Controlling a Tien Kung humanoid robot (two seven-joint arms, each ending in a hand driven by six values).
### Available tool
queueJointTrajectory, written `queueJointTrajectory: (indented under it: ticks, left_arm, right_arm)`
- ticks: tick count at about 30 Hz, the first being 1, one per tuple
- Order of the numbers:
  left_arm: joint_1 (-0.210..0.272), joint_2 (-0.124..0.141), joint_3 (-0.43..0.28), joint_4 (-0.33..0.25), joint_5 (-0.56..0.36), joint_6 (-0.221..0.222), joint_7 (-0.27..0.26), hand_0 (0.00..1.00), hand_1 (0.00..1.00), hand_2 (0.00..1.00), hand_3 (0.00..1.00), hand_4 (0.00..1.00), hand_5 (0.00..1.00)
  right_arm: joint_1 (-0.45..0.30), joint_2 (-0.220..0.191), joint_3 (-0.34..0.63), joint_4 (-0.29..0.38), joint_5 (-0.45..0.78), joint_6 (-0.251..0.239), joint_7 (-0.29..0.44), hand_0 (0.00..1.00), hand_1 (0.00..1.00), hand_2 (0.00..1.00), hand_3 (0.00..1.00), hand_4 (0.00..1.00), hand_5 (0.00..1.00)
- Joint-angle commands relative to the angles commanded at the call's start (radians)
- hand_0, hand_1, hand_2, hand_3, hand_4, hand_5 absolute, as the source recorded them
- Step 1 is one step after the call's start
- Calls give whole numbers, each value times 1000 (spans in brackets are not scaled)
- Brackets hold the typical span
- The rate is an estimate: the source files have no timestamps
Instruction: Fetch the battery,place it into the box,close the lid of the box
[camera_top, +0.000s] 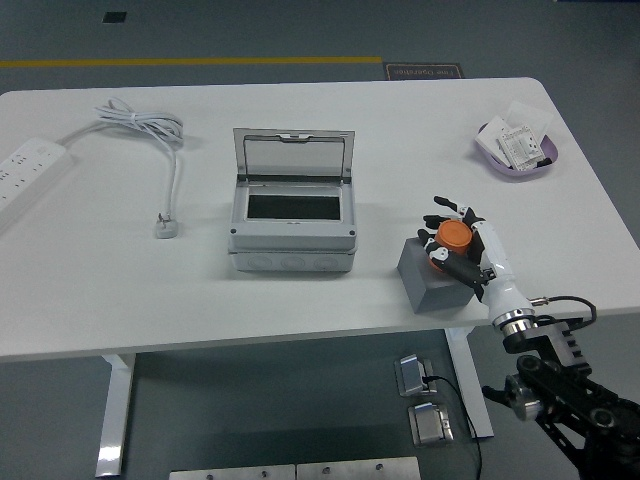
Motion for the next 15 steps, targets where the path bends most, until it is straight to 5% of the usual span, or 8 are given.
queueJointTrajectory:
  ticks: [2, 3, 8, 9, 14, 15]
  left_arm:
    - [-1, 0, 2, 0, -2, 0, -1, 568, 688, 562, 630, 524, 181]
    - [-2, 0, 3, 0, -3, 0, -1, 567, 688, 561, 628, 522, 178]
    - [-5, 1, 11, 0, -10, 0, -5, 567, 688, 561, 628, 522, 178]
    - [-5, 2, 13, 0, -11, 0, -6, 567, 689, 561, 625, 521, 171]
    - [-5, 3, 12, 0, -11, 1, -6, 567, 689, 561, 625, 521, 171]
    - [-4, 3, 12, 0, -12, 1, -7, 567, 688, 561, 625, 522, 167]
  right_arm:
    - [2, -1, -6, 1, 0, 1, -6, 546, 598, 576, 732, 566, 19]
    - [4, -2, -9, 1, 0, 0, -8, 412, 443, 480, 612, 279, 2]
    - [8, -3, -16, 1, 8, -1, -17, 412, 443, 480, 612, 279, 2]
    - [9, -3, -17, 1, 11, -3, -19, 356, 391, 457, 580, 148, 2]
    - [13, -2, -14, 4, 10, -14, -33, 356, 391, 457, 580, 148, 2]
    - [14, -2, -13, 5, 9, -16, -36, 289, 352, 412, 513, 2, 2]
